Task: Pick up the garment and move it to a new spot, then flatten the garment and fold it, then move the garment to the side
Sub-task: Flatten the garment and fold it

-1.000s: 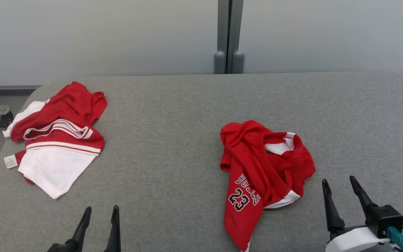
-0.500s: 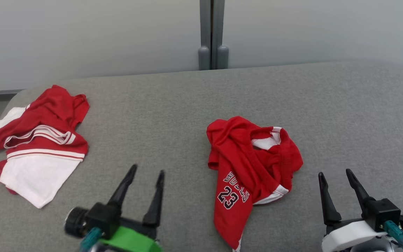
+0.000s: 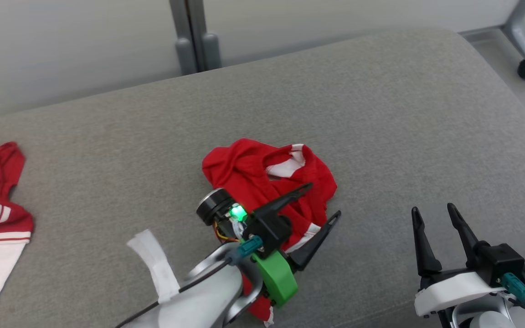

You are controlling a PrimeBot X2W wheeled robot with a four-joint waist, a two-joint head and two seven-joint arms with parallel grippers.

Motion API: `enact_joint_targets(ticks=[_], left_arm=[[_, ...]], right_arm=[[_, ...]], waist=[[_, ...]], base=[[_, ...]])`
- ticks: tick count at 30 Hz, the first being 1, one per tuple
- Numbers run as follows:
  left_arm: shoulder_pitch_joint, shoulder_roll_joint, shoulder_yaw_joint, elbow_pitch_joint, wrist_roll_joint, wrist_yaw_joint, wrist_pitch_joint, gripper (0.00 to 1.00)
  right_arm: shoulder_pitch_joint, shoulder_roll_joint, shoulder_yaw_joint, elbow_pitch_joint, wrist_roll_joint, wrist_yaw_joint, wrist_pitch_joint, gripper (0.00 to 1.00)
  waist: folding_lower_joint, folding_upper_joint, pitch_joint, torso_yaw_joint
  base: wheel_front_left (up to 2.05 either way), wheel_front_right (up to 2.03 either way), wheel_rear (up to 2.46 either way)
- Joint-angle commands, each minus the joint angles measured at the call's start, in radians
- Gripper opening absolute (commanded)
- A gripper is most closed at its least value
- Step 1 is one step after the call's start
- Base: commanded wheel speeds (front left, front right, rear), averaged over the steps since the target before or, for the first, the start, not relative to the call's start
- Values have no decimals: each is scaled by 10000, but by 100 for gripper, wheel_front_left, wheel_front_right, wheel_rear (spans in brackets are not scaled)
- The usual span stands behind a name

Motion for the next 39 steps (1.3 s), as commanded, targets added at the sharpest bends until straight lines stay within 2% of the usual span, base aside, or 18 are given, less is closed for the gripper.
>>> enact_joint_targets(ticks=[1, 5, 9, 14, 25, 26, 27, 29, 30, 33, 35, 36, 39], left_arm=[[-378, -2, -497, 181, -214, 10, 83, 100], [-1138, 111, -2018, 709, -871, 13, 267, 100], [-1701, 248, -2827, 1375, -1342, 13, 353, 100], [-2130, 370, -3119, 2086, -1736, 13, 460, 100], [-2224, 499, -3359, 3049, -2167, 13, 1947, 100], [-2161, 506, -3373, 3007, -2211, 13, 2081, 94], [-2113, 521, -3381, 2977, -2236, 13, 2188, 83], [-1991, 550, -3396, 2858, -2258, 13, 2423, 51], [-1917, 565, -3405, 2774, -2301, 13, 2558, 44], [-1838, 626, -3407, 2509, -2334, 13, 2804, 34], [-1746, 680, -3409, 2346, -2235, 13, 2989, 20], [-1733, 717, -3411, 2277, -2186, 13, 3062, 18], [-1641, 816, -3410, 2201, -2028, 13, 3216, 21]], right_arm=[[-122, -4, -13, -15, 102, -14, -31, 100], [-120, 3, -46, -26, 264, -14, -31, 100], [-153, -3, -50, -8, 417, -14, -31, 100], [-89, -2, -57, 47, 497, -14, -31, 100], [-23, -4, 11, 209, 646, -14, -31, 100], [22, -4, -7, 228, 637, -14, -31, 100], [50, -4, -20, 247, 626, -14, -31, 100], [100, -3, -44, 274, 612, -14, -31, 100], [121, -3, -59, 293, 605, -14, -31, 100], [117, -4, -67, 333, 582, -14, -31, 100], [88, -3, -36, 371, 578, -14, -31, 100], [69, -4, -23, 382, 593, -14, -31, 100], [21, -3, 21, 404, 626, -14, -31, 100]], waist=[[0, 0, 724, -1179], [0, 0, 937, -1575], [0, 0, 1015, -1775], [0, 0, 987, -1791], [0, 0, 842, -1624], [0, 0, 823, -1599], [0, 0, 808, -1581], [0, 0, 768, -1544], [0, 0, 745, -1527], [0, 0, 693, -1505], [0, 0, 664, -1515], [0, 0, 653, -1522], [0, 0, 639, -1566]], base=[[0, 0, 0], [0, 0, 0], [0, 0, 0], [0, 0, 0], [0, 0, 0], [0, 0, 0], [0, 0, 0], [0, 0, 0], [0, 0, 0], [0, 0, 0], [0, 0, 0], [0, 0, 0], [0, 0, 0]])
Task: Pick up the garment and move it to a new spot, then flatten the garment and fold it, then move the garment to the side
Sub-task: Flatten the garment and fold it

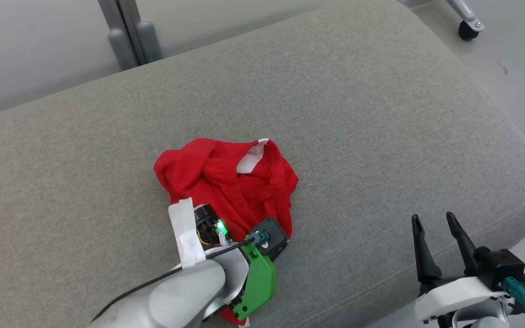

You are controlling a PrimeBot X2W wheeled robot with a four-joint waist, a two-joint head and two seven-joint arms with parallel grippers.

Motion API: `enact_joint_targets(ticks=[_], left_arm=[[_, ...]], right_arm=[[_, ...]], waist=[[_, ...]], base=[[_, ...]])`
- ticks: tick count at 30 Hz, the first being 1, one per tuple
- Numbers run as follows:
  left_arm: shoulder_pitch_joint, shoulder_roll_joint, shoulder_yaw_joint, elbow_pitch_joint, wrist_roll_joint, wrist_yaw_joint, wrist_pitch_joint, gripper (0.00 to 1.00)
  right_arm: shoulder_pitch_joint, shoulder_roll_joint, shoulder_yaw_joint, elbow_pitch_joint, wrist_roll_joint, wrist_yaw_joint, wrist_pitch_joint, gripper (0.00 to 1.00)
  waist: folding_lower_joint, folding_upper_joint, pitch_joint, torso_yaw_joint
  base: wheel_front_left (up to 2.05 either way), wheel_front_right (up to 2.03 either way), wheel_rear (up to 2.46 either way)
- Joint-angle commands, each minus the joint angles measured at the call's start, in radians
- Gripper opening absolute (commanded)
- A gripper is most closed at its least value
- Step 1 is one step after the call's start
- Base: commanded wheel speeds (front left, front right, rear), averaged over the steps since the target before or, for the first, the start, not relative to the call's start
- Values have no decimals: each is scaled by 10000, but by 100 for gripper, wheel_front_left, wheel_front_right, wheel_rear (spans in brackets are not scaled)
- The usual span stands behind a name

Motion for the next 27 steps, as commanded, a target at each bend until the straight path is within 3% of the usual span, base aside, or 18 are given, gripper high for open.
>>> enact_joint_targets(ticks=[1, 5, 8, 12, 14, 19, 27], left_arm=[[186, 144, -1, 35, 66, 17, 47, 24], [237, 231, 2, 181, 210, 17, 153, 34], [276, 222, 2, 324, 222, 17, 176, 35], [303, 246, 1, 527, 241, 17, 224, 22], [327, 250, -1, 634, 149, 17, 169, 0], [192, 100, 236, 504, -572, 18, -172, 0], [-1379, 43, 1990, -346, -2127, 158, -525, 0]], right_arm=[[-71, -4, 23, 21, 43, -14, -31, 100], [-107, -4, 9, 29, 88, -14, -31, 100], [-103, -4, -3, 36, 110, -14, -31, 100], [-118, -4, -8, 42, 130, -14, -31, 100], [-112, -4, -7, 47, 141, -14, -31, 100], [32, -3, -85, 43, 124, -14, -31, 100], [-190, -4, 248, 130, 142, -14, -31, 100]], waist=[[0, -1, -2, -40], [0, -1, 32, -127], [0, -1, 54, -183], [0, -1, 81, -241], [0, -1, 73, -252], [0, -1, -16, -185], [0, -1, -190, -264]], base=[[0, 0, 0], [0, 0, 0], [0, 0, 0], [0, 0, 0], [0, 0, 0], [0, 0, 0], [0, 0, 0]])
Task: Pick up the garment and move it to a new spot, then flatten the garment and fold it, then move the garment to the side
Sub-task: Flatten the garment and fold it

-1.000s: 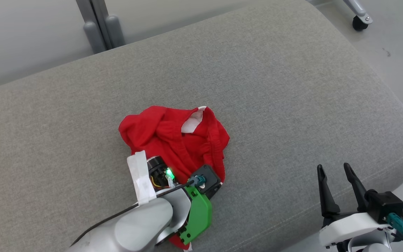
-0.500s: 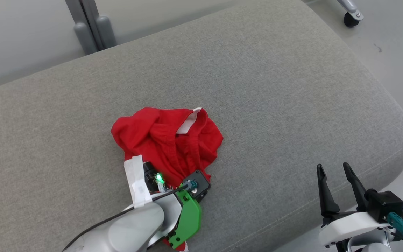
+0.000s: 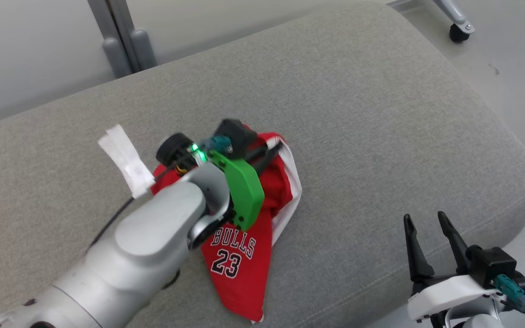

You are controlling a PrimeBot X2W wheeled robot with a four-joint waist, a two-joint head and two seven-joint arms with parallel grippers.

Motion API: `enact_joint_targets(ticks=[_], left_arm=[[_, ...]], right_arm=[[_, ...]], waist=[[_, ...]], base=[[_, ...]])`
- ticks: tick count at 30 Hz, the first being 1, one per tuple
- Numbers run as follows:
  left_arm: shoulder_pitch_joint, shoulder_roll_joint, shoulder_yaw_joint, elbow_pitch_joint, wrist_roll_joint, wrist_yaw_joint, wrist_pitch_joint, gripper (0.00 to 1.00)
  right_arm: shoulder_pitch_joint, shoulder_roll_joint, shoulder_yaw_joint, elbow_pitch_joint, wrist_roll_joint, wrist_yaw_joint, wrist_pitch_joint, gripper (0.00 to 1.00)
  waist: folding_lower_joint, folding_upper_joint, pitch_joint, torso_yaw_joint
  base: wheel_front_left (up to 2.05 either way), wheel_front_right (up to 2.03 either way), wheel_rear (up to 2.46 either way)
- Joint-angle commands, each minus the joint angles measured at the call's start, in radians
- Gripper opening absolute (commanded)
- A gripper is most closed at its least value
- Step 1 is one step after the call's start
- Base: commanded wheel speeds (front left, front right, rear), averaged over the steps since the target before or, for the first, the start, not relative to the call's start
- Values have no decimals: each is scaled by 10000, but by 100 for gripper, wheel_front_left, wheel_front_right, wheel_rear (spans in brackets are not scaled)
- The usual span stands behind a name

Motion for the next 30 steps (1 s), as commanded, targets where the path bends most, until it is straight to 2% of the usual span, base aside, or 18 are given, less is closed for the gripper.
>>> enact_joint_targets(ticks=[1, 8, 14, 22, 26, 30], left_arm=[[-343, 125, 339, 6, -258, 99, -62, 0], [-2119, 655, 1680, 472, -173, 452, -1223, 0], [-2601, 491, 2028, 687, -171, 201, -2489, 0], [-336, 146, 1289, -624, -634, -88, -3036, 0], [1673, 410, 928, -1790, -1031, -98, -3095, 0], [4195, 836, 1331, -2884, -1343, 176, -3101, 0]], right_arm=[[-183, -6, 121, 32, 28, -14, -31, 100], [-636, -6, 557, 56, 53, -14, -31, 100], [-549, -7, 442, 46, 127, -14, -31, 100], [-135, -6, 71, 100, 109, -14, -31, 100], [-12, -9, -118, 105, -38, -14, -31, 100], [140, -9, -231, 147, -224, -14, -31, 100]], waist=[[0, 0, -27, -177], [0, 0, 72, -977], [0, 0, 161, -1210], [0, 0, 63, -518], [0, 0, -135, -29], [0, 0, -398, 476]], base=[[0, 0, 0], [0, 0, 0], [0, 0, 0], [0, 0, 0], [0, 0, 0], [0, 0, 0]])
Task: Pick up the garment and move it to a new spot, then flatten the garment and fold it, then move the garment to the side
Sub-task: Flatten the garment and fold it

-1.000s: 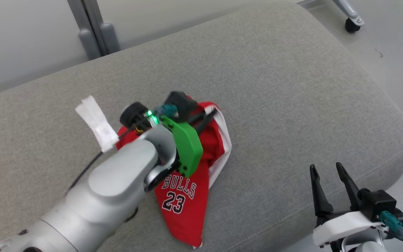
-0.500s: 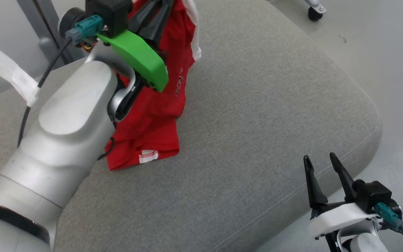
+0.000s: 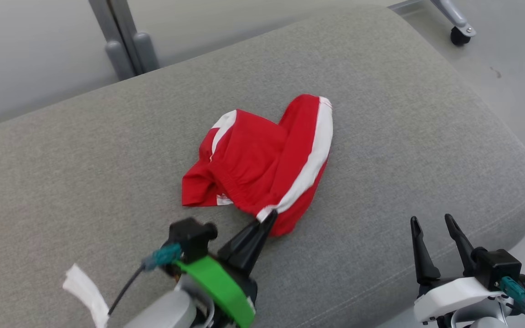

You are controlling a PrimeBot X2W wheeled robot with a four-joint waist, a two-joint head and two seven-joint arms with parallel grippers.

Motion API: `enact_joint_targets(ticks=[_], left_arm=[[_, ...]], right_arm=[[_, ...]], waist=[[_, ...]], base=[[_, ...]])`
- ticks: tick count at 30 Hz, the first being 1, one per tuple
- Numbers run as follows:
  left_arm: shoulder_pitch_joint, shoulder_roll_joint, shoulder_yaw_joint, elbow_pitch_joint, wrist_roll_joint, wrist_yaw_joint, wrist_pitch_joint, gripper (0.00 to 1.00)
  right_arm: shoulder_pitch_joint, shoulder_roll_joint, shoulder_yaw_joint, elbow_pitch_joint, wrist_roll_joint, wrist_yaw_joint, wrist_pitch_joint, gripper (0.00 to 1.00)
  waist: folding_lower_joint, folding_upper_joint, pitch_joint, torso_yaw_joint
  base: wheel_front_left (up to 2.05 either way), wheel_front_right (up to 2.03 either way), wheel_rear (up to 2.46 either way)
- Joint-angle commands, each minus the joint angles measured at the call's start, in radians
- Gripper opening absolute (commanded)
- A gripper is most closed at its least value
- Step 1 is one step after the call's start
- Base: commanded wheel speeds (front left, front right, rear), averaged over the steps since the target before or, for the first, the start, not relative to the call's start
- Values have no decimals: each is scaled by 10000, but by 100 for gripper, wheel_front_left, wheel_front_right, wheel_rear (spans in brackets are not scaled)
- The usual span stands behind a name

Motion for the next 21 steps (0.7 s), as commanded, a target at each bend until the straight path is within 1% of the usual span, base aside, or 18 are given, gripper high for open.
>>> enact_joint_targets(ticks=[1, 3, 4, 6, 8, 11, 14, 17, 18, 19, 20, 21], left_arm=[[721, 187, 223, -221, -3, 135, -26, 0], [1613, 556, 527, -377, 438, 312, -28, 0], [2108, 614, 831, -411, 520, 411, -29, 0], [2827, 680, 1263, -347, 772, 368, -16, 0], [3355, 632, 1898, -214, 775, 287, -17, 0], [3800, 714, 2641, 201, 1356, 184, -18, 0], [4078, 563, 3581, 664, 1789, 71, -19, 0], [4234, 435, 4104, 979, 2170, -70, -19, 0], [4293, 372, 4252, 1078, 2268, -113, -19, 2], [4340, 326, 4328, 1142, 2365, -139, -19, 11], [4382, 264, 4404, 1208, 2487, -173, -19, 24], [4421, 209, 4469, 1257, 2552, -198, -19, 41]], right_arm=[[193, -14, -50, 18, -87, -14, -31, 100], [233, -12, -70, 27, -160, -14, -31, 100], [246, -8, -62, 29, -189, -14, -31, 100], [345, -11, -72, 62, -227, -14, -31, 100], [420, -9, -39, 107, -271, -14, -31, 100], [494, -11, 14, 163, -335, -14, -31, 100], [578, -14, 78, 197, -367, -14, -31, 100], [583, -12, 123, 212, -413, -14, -31, 100], [560, -12, 135, 226, -423, -14, -31, 100], [537, -14, 145, 235, -420, -14, -31, 100], [513, -12, 153, 237, -426, -14, -31, 100], [505, -12, 163, 234, -431, -14, -31, 100]], waist=[[0, 0, -357, 581], [0, 0, -472, 846], [0, 0, -519, 978], [0, 0, -622, 1251], [0, 0, -724, 1490], [0, 0, -903, 1804], [0, 0, -1036, 2062], [0, 0, -1146, 2237], [0, 0, -1179, 2282], [0, 0, -1199, 2308], [0, 0, -1224, 2343], [0, 0, -1244, 2369]], base=[[0, 0, 0], [0, 0, 0], [0, 0, 0], [0, 0, 0], [0, 0, 0], [0, 0, 0], [0, 0, 0], [0, 0, 0], [0, 0, 0], [0, 0, 0], [0, 0, 0], [0, 0, 0]])
